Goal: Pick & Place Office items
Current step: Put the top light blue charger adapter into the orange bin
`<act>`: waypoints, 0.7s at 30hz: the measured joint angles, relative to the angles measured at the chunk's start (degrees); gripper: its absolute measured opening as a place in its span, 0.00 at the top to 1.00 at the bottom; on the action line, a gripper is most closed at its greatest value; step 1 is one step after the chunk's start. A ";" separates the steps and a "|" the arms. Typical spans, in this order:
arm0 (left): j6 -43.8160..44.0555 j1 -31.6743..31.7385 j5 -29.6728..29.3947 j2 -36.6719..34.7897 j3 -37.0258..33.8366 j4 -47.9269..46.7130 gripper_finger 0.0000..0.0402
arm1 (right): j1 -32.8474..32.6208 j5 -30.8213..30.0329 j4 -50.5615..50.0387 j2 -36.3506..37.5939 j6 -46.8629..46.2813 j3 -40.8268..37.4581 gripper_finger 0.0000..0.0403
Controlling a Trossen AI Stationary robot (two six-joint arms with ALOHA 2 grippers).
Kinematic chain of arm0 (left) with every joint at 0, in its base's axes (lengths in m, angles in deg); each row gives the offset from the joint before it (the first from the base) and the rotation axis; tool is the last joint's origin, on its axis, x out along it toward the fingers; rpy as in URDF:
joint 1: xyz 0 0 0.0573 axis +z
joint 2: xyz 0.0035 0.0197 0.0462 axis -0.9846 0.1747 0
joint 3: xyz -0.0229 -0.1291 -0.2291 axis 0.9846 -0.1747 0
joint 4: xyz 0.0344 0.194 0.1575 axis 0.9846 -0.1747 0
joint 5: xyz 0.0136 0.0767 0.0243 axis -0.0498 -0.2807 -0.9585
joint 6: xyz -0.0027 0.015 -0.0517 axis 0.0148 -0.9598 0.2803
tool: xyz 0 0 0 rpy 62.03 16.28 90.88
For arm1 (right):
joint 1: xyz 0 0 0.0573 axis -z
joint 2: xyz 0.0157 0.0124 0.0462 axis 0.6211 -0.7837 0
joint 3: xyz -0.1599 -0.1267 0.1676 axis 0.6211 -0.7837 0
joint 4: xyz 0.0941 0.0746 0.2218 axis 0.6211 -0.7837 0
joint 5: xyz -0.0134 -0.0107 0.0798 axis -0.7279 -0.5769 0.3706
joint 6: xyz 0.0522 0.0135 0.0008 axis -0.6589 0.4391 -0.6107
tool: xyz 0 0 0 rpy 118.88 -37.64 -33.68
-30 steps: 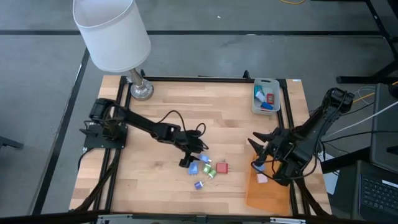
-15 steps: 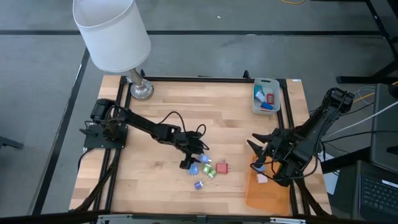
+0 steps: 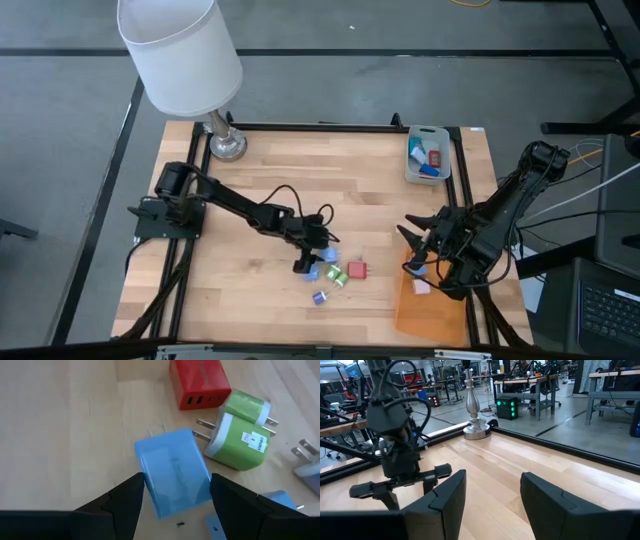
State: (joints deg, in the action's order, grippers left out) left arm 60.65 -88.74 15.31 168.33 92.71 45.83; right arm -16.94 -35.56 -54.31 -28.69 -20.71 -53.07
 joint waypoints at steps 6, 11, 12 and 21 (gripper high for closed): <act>0.71 0.24 0.18 0.86 0.04 1.81 0.44 | 0.00 0.07 0.09 0.00 0.20 0.00 0.54; 2.76 1.16 -1.26 0.88 0.02 2.02 0.44 | 0.00 0.03 0.16 0.00 0.20 0.00 0.54; 3.52 1.37 -1.49 0.90 0.02 2.02 0.44 | 0.00 0.05 0.23 0.00 0.19 0.00 0.54; 3.62 1.60 -0.08 0.73 -0.09 1.86 0.34 | 0.00 0.05 0.56 0.00 0.19 -0.01 0.54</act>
State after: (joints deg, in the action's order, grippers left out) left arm 64.27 -87.14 15.24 169.06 92.63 47.70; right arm -16.94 -35.51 -53.75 -28.69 -20.51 -53.09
